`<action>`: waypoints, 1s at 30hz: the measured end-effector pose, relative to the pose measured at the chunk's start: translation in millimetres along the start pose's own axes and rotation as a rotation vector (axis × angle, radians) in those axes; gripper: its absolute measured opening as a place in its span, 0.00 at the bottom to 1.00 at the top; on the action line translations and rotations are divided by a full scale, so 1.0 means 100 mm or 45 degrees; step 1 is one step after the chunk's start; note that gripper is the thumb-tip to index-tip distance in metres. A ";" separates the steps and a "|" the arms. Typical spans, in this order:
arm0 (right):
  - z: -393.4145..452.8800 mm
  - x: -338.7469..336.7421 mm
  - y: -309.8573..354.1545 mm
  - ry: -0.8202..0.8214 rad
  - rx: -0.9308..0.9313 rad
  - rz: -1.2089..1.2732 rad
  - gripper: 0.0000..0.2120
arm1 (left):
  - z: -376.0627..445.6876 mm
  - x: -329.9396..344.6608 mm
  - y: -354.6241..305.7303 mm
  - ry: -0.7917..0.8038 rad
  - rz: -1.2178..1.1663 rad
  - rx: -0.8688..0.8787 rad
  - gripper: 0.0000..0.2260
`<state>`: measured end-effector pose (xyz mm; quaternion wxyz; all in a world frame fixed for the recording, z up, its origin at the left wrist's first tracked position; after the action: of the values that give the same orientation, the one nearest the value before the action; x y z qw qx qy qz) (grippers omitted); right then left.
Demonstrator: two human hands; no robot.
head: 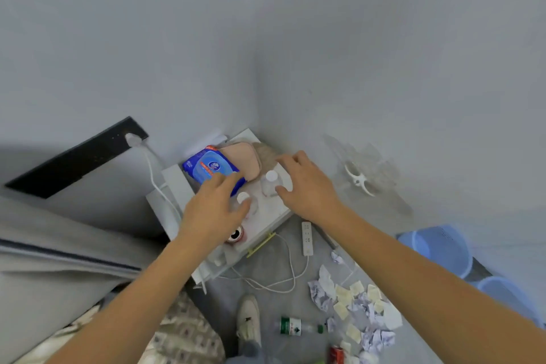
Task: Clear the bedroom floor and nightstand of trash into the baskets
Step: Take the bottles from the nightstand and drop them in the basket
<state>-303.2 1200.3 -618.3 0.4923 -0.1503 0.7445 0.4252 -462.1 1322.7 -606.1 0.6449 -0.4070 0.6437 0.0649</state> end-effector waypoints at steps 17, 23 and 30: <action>0.52 1.09 -0.49 -0.093 -0.067 -0.034 0.15 | 0.50 0.96 0.46 0.060 0.123 0.066 0.13; -0.08 0.60 -0.59 -0.259 0.038 0.067 0.14 | 0.21 0.60 -0.01 -0.029 0.077 0.177 0.10; -1.52 -0.19 -1.08 -0.384 0.176 0.108 0.13 | -0.57 0.49 -1.43 -0.025 0.051 0.352 0.09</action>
<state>-316.9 1013.8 -631.5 0.5893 -0.0191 0.6952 0.4111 -411.5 1172.0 -577.2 0.6995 -0.3008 0.6482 -0.0076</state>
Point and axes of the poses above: each hand's wrist, its own z-axis towards the middle knuckle, its own x-axis out of the palm, y = z × x, the point moved 5 cm from there along z, towards the middle knuckle, and after that the axes turned 3 degrees about -y, right-handed, at the moved point
